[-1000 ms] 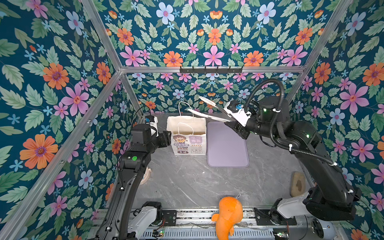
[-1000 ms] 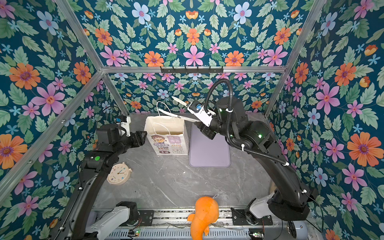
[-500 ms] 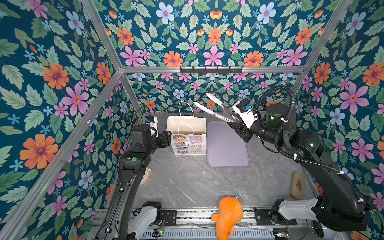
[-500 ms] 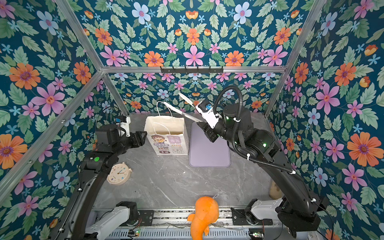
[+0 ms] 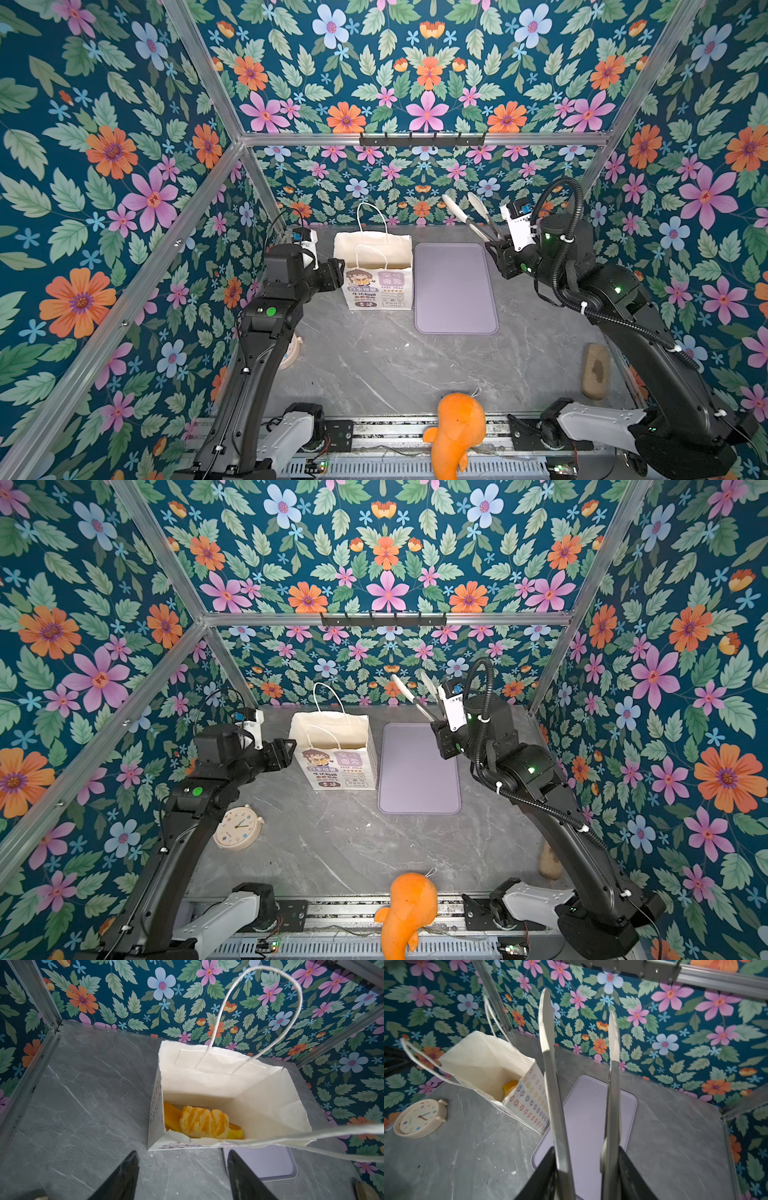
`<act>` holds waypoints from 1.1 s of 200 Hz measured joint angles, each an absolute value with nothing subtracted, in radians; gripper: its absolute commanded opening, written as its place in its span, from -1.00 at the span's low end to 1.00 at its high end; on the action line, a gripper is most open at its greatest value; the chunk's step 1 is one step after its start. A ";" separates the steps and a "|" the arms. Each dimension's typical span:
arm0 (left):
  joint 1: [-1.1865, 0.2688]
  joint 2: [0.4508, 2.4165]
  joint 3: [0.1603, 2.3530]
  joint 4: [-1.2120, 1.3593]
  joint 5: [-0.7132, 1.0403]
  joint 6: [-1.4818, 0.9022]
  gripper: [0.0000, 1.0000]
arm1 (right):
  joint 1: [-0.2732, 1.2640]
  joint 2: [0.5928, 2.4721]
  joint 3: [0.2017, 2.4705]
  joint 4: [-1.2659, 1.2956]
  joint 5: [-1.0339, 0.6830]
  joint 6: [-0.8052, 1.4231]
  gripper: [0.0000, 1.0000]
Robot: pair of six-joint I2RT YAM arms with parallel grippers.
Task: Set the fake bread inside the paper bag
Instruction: 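Withdraw the open tongs from the bag toward the tray's far side, then lower the tongs and set them on the table beside the tray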
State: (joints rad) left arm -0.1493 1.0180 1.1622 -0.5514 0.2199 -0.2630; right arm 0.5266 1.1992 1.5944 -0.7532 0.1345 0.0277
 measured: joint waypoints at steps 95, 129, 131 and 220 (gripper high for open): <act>-0.149 1.023 1.164 -0.509 0.209 -0.263 0.34 | 0.335 1.230 1.301 -0.735 0.228 0.159 -0.14; -0.150 0.955 1.162 -0.483 0.141 -0.263 0.40 | 0.304 1.295 1.236 -0.711 0.237 0.188 -0.14; -0.149 0.953 1.162 -0.482 0.133 -0.263 0.40 | 0.302 1.300 1.233 -0.708 0.237 0.191 -0.15; -0.117 0.901 1.037 -0.370 -0.240 -0.234 0.56 | 0.201 1.420 1.113 -0.622 0.211 0.236 -0.15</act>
